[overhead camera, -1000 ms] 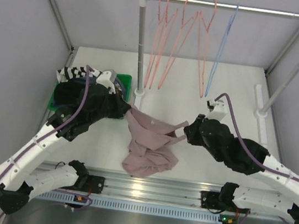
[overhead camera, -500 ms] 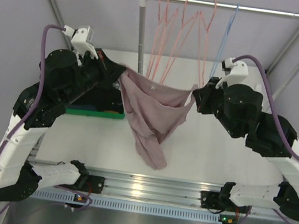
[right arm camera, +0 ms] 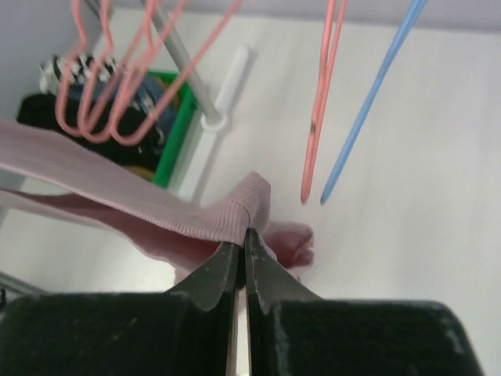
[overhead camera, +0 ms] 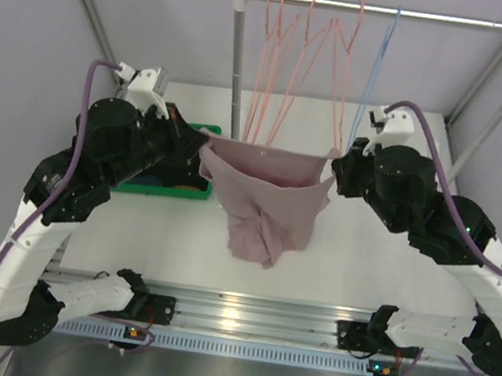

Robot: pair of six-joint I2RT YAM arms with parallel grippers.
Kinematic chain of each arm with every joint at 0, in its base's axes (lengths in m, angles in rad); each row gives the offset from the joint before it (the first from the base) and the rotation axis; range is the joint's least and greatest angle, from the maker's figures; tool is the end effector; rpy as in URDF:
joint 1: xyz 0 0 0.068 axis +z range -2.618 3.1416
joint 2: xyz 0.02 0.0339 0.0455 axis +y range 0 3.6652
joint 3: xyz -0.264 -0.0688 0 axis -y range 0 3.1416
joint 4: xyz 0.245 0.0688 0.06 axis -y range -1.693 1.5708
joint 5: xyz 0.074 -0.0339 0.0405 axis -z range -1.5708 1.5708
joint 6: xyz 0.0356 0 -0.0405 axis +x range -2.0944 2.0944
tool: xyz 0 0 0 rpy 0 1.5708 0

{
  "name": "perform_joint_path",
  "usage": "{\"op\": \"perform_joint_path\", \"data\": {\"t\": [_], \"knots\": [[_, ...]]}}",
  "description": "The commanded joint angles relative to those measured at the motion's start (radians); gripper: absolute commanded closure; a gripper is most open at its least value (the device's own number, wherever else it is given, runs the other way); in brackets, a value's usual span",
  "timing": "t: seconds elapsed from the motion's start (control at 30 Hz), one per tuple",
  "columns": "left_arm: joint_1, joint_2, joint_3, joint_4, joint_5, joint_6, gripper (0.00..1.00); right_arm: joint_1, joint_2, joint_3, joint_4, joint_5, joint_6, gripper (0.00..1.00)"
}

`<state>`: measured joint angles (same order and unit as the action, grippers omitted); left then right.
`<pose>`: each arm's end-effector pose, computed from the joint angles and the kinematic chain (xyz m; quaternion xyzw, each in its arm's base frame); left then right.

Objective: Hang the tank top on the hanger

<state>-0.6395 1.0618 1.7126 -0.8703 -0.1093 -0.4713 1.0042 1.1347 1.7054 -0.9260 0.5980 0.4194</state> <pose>0.1280 -0.0904 0.5164 0.0314 0.7793 -0.2931 0.5531 0.1131 0.1404 0.4997 -0.0651 0.7997 0.1733 0.5711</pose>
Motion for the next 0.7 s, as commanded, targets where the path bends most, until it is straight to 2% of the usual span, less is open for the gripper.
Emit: {"op": "perform_joint_path", "data": {"t": [0.0,0.23,0.33,0.37,0.53,0.67], "knots": [[0.003,-0.083,-0.137,0.011,0.028,-0.033,1.00,-0.012,-0.085,-0.183,0.050,-0.052,0.073,1.00],[0.004,-0.218,-0.566,0.132,0.105,-0.157,1.00,-0.010,-0.226,-0.607,0.137,-0.133,0.269,1.00],[0.003,-0.229,-0.802,0.253,0.172,-0.216,1.00,-0.010,-0.250,-0.780,0.188,-0.168,0.330,1.00],[0.003,-0.212,-0.844,0.286,0.183,-0.237,1.00,-0.010,-0.250,-0.862,0.244,-0.179,0.344,1.00],[0.003,-0.106,-1.024,0.508,0.221,-0.270,1.00,-0.012,-0.181,-1.027,0.397,-0.205,0.386,1.00],[0.003,0.028,-1.039,0.594,0.252,-0.262,0.98,-0.024,-0.078,-1.070,0.486,-0.204,0.389,0.99]]}}
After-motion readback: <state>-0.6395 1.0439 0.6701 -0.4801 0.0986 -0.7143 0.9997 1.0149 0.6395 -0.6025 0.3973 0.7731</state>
